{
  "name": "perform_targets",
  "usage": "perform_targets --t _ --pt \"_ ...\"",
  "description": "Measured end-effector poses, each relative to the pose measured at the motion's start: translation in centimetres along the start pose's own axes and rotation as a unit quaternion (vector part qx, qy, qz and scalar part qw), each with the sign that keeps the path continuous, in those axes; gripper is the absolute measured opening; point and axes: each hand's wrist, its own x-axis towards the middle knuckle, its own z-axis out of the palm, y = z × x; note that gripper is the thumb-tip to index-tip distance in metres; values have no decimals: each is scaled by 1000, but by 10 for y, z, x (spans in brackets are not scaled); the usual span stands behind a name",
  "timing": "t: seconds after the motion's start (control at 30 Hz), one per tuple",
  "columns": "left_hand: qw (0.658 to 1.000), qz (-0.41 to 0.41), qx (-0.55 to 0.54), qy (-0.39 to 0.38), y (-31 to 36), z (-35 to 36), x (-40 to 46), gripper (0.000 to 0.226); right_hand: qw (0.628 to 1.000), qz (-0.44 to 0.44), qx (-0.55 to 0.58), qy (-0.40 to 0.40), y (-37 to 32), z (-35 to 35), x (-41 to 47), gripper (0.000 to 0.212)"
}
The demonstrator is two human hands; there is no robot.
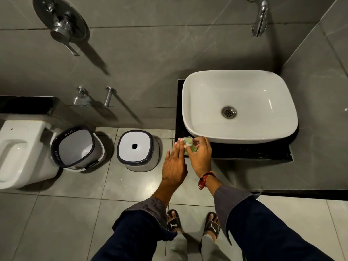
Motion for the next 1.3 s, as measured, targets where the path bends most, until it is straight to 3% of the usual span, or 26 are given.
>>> perform_targets --t 0.1,0.17,0.33,0.53,0.6,0.7,0.83,0.93,1.1,1.3 --pt "1000 0 2 2 -1 -1 1 85 998 -41 -22 -31 2 -2 -3 40" --pt "1000 -2 4 3 0 -1 1 86 997 -55 -28 -41 4 -4 -2 35" --pt "1000 -3 4 -3 0 0 1 84 1000 0 -17 2 2 1 1 27" --pt "1000 -4 -1 -1 1 -1 0 85 998 -36 -17 -43 6 -4 -1 47" --pt "1000 -5 -2 3 1 -1 1 88 996 -64 -34 -53 8 -7 -1 40" --pt "1000 -4 -1 -3 0 0 2 88 999 -36 -26 -29 7 -6 3 28" --pt "1000 0 5 -10 -2 0 2 87 1000 -1 -27 -11 3 -3 6 33" --pt "1000 -1 -8 -3 -1 -1 2 89 998 -38 -43 -28 3 -5 2 40" --pt "1000 0 2 -11 0 -1 2 92 997 -39 -67 -31 5 -4 4 29" --pt "1000 5 12 -11 -3 -1 3 91 996 -27 -75 -36 0 -5 5 37"
